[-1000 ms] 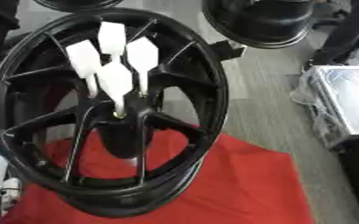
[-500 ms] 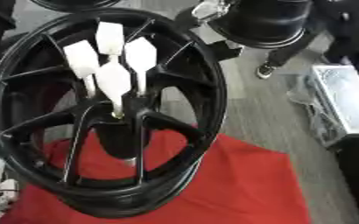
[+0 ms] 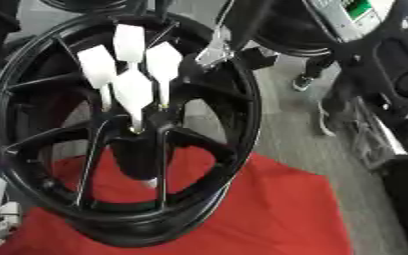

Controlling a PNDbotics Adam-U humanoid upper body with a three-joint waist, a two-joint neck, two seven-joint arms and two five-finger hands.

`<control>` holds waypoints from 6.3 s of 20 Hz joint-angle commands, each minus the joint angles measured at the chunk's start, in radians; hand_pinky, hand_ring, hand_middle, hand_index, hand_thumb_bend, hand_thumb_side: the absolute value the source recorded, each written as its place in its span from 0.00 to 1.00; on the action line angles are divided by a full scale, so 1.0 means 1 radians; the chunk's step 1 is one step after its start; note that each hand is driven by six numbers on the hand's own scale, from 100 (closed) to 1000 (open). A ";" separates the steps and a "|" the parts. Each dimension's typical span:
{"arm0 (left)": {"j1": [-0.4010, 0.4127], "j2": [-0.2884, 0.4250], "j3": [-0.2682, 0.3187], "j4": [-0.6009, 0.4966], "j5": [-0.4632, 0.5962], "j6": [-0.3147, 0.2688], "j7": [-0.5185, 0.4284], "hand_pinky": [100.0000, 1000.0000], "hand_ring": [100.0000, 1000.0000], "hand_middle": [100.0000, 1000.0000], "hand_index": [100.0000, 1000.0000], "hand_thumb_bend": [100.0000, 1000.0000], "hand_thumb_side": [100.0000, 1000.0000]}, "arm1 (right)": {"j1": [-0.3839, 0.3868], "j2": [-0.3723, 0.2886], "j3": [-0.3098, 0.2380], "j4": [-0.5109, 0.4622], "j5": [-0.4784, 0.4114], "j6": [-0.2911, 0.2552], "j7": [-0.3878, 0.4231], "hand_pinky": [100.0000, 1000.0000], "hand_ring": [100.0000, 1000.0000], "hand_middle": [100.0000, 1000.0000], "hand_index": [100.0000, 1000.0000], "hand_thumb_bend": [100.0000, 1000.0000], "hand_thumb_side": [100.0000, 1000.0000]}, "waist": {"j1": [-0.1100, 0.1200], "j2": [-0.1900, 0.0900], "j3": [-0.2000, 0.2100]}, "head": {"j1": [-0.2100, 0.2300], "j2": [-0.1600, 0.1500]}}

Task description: Pull the pin out of the wheel hub.

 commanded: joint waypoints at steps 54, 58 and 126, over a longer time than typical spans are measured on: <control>0.000 0.006 0.011 -0.017 -0.016 0.005 -0.009 0.84 0.82 0.91 0.94 0.86 0.57 | 0.030 0.059 -0.029 0.112 0.340 -0.070 -0.143 0.79 0.74 0.72 0.76 0.32 0.00 | 0.012 0.025 0.016 | -0.025 0.006; 0.001 0.004 0.011 -0.017 -0.017 0.006 -0.009 0.84 0.83 0.91 0.94 0.85 0.54 | 0.029 0.064 -0.031 0.126 0.345 -0.070 -0.163 0.79 0.74 0.71 0.76 0.30 0.00 | 0.012 0.028 0.018 | -0.026 0.006; 0.001 0.005 0.008 -0.026 -0.025 0.012 -0.017 0.86 0.83 0.91 0.94 0.84 0.57 | -0.038 -0.012 -0.079 0.066 0.167 0.029 -0.112 0.71 0.51 0.20 0.38 0.20 0.00 | 0.007 0.042 0.024 | -0.058 0.006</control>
